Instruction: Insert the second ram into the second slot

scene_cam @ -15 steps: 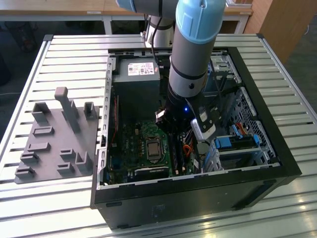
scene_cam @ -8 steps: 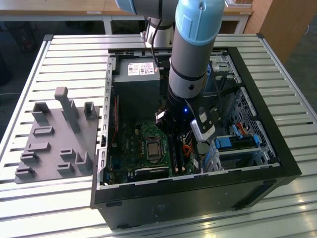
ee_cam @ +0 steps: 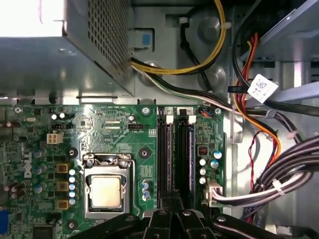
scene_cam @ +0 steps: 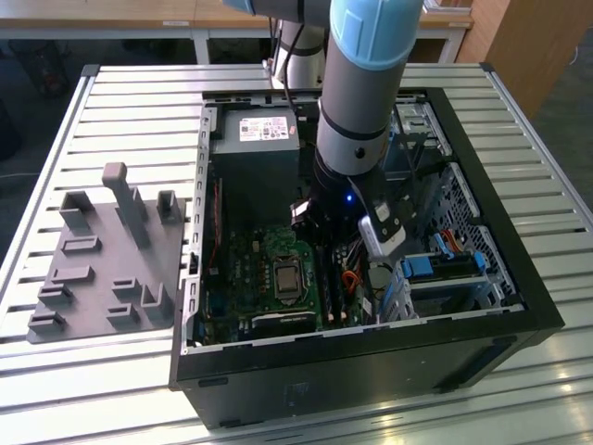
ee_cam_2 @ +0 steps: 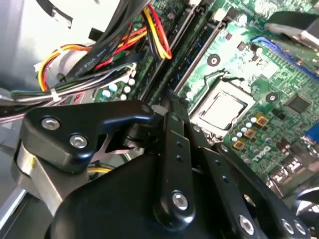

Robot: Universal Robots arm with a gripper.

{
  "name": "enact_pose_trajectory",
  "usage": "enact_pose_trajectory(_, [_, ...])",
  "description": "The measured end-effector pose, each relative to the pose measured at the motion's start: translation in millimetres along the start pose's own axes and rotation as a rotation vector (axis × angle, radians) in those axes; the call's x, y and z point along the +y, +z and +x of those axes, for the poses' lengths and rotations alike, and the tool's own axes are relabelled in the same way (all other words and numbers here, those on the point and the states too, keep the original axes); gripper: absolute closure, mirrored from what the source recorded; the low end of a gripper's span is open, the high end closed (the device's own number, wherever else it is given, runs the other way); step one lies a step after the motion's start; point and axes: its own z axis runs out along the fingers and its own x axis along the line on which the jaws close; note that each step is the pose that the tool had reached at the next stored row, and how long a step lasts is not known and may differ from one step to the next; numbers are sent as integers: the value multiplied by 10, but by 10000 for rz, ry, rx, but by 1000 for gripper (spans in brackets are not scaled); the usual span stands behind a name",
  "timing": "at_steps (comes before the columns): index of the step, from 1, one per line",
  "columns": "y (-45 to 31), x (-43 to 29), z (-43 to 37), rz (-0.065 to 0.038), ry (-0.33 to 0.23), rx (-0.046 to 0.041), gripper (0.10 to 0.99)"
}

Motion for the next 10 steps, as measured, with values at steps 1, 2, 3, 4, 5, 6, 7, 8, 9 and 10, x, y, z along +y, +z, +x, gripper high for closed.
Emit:
enact_pose_trajectory(1, [-8,0,0,-1,0,0,984])
enact_pose_trajectory(2, [-16,0,0,0,0,0,984])
enact_pose_trajectory(3, [-23,0,0,0,0,0,984])
enact_pose_trajectory(4, [-31,0,1,-1,0,1,984])
enact_pose_trajectory(5, [-38,1,1,-1,1,0,984])
enact_pose_trajectory(6, [-45,1,1,-1,0,0,984])
enact_pose_trajectory(7, [-55,1,1,-1,0,1,984])
enact_pose_trajectory(8, [-65,1,1,-1,0,1,984])
enact_pose_trajectory(9, [-78,1,1,0,0,1,984])
enact_pose_trajectory(10, [-92,2,2,-1,1,1,984])
